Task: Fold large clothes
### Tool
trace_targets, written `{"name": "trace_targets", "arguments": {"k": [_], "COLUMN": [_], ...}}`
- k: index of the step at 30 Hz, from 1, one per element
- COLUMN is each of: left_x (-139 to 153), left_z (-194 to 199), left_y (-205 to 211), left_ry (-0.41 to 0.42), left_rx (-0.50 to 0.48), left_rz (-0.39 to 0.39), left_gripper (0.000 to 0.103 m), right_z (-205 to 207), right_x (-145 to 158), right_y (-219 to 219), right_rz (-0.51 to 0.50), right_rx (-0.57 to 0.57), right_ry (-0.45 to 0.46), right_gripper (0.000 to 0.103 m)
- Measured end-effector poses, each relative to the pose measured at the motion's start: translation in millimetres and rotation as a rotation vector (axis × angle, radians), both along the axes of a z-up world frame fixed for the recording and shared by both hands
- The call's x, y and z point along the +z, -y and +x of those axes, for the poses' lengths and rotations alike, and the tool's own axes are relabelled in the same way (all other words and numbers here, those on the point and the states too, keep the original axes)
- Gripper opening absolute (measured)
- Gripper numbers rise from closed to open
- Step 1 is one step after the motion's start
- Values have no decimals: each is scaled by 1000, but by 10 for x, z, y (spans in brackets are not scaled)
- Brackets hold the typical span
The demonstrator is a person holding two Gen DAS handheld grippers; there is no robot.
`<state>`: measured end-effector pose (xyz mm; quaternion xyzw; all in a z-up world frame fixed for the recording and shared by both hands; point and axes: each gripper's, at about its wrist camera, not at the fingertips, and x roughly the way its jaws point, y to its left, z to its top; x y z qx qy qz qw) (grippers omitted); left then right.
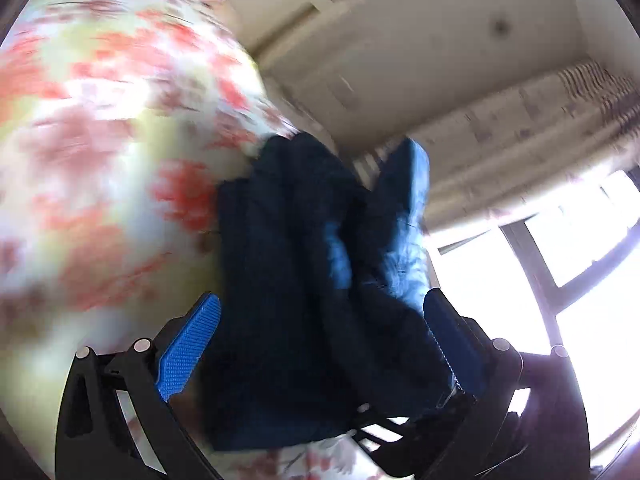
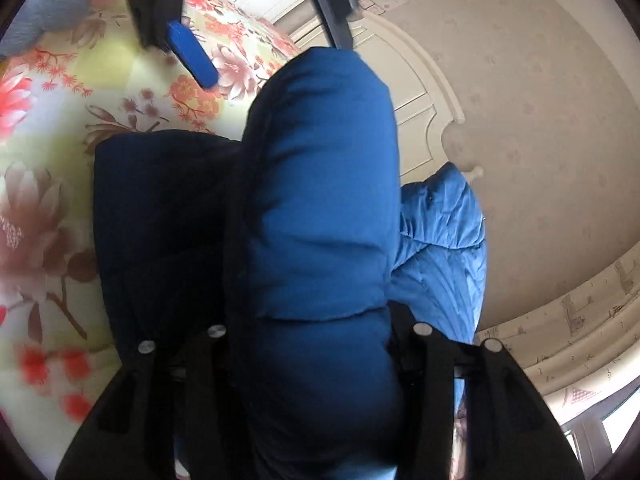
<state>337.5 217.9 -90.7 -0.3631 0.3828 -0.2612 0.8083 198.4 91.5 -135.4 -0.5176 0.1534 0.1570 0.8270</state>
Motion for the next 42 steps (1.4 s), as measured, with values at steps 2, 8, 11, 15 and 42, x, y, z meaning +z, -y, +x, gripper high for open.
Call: {"name": "trace_targets", "arguments": {"k": [2, 8, 11, 15, 42], "left_x": [5, -16, 166, 389, -3], "left_z": [247, 964, 1196, 1338, 1415], "left_y": [193, 621, 766, 914, 1117], "left_ry": [-10, -123, -130, -122, -137], "left_rx": [-70, -213, -248, -276, -320], "left_rz": [33, 181, 240, 312, 235], "left_gripper": [98, 98, 98, 98, 52], "right_z": [-52, -175, -256, -291, -1119], "right_x": [-35, -33, -73, -94, 139], "right_y": [-9, -24, -46, 3, 657], "right_rz": [-13, 6, 0, 7, 248], "right_rx": [7, 15, 26, 35, 31], "right_ry": [26, 44, 62, 75, 40], "right_gripper": [46, 46, 46, 46, 80]}}
